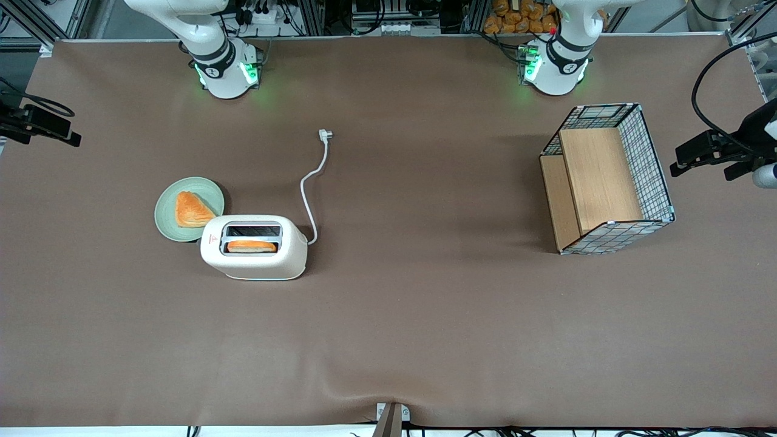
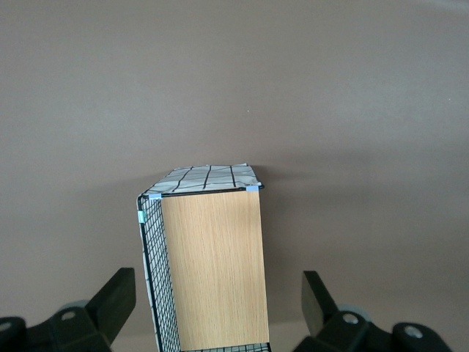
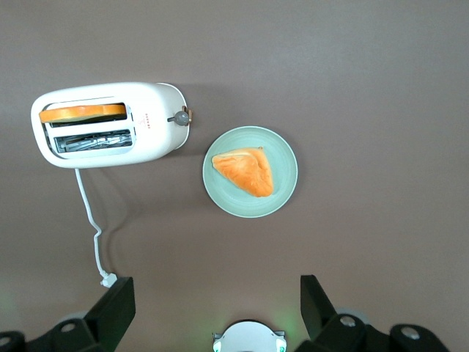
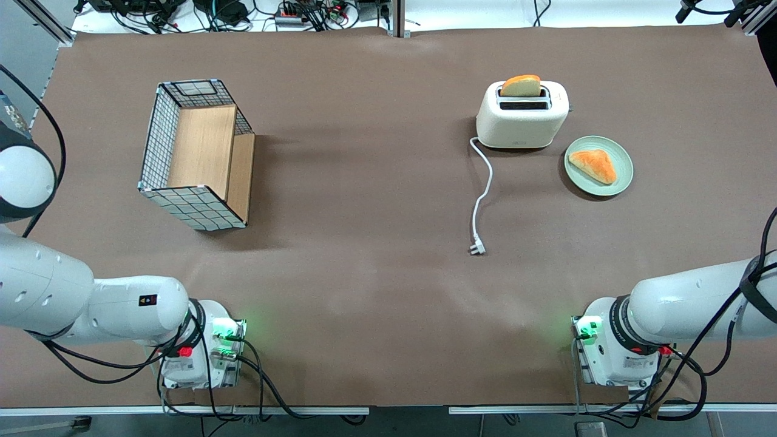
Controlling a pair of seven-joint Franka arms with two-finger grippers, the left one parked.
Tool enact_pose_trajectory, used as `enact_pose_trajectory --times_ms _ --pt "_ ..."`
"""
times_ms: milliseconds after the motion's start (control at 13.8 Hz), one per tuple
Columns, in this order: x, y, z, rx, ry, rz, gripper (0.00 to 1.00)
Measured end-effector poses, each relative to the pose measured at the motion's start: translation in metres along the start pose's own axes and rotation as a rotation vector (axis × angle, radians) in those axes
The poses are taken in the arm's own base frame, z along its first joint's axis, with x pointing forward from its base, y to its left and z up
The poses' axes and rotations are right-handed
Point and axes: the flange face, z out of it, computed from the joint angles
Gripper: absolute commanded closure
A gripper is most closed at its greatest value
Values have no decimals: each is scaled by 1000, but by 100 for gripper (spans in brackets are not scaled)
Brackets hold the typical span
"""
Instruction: Press toaster button with right arm
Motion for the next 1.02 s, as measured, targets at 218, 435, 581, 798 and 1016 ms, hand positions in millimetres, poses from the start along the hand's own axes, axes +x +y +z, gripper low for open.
enact_pose_trajectory --times_ms 218,435,581,798,1016 --pt "-1 -1 -9 -4 22 -2 0" --pt "-1 -1 -12 -17 30 -2 0" --pt "-1 -2 -12 -20 30 -1 0" --pt "-1 -1 -12 -22 31 3 0" --pt "-1 -1 -13 -25 34 5 0"
